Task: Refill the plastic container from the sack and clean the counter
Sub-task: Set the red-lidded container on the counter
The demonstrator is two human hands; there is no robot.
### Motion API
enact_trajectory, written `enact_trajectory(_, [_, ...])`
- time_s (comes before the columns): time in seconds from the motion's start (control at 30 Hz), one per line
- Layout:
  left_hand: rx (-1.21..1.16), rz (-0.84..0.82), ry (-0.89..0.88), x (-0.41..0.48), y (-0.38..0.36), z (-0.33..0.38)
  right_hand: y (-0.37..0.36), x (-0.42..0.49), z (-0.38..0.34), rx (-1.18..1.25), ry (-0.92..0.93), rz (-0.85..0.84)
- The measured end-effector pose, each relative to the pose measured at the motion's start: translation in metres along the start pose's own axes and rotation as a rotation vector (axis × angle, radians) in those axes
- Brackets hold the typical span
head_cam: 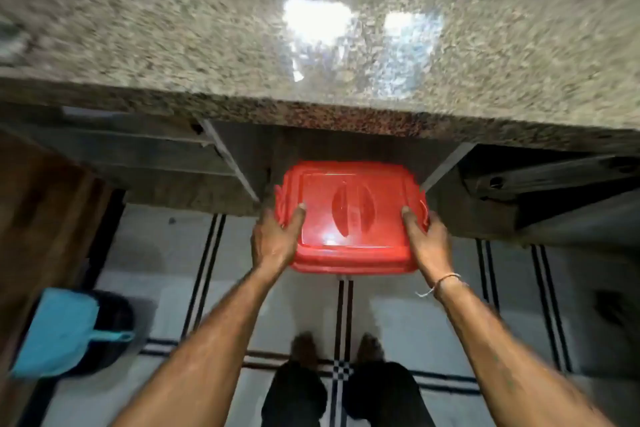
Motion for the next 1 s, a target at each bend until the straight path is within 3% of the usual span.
enact_trajectory(0.2, [-0.092,0.038,0.040,-0.083,0.140,0.061,0.081,-0.100,-0.132,-0.083,0.088,0.018])
enact_trajectory(0.53, [-0.233,0.107,-0.296,-0.101,0.316,0.228,0.172,-0.136,-0.328,0.044,0.344,0.109])
enact_trajectory(0.73, [-0.193,0.138,-0.375,-0.051,0.323,0.332,0.204,-0.065,-0.398,0.082,0.409,0.188])
enact_trajectory(1.0, [-0.155,0.086,-0.317,0.066,0.253,0.437,0.201,0.100,-0.435,0.028,0.341,0.187])
Point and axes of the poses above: each hand's wrist, its own x-axis towards the middle knuckle, its own y-axis out of the back of the hand, z = x × y, the point moved 9 cm from there along x, towards the middle knuckle, and after that the axes turned 6 degrees about x, right-handed, at the moved point
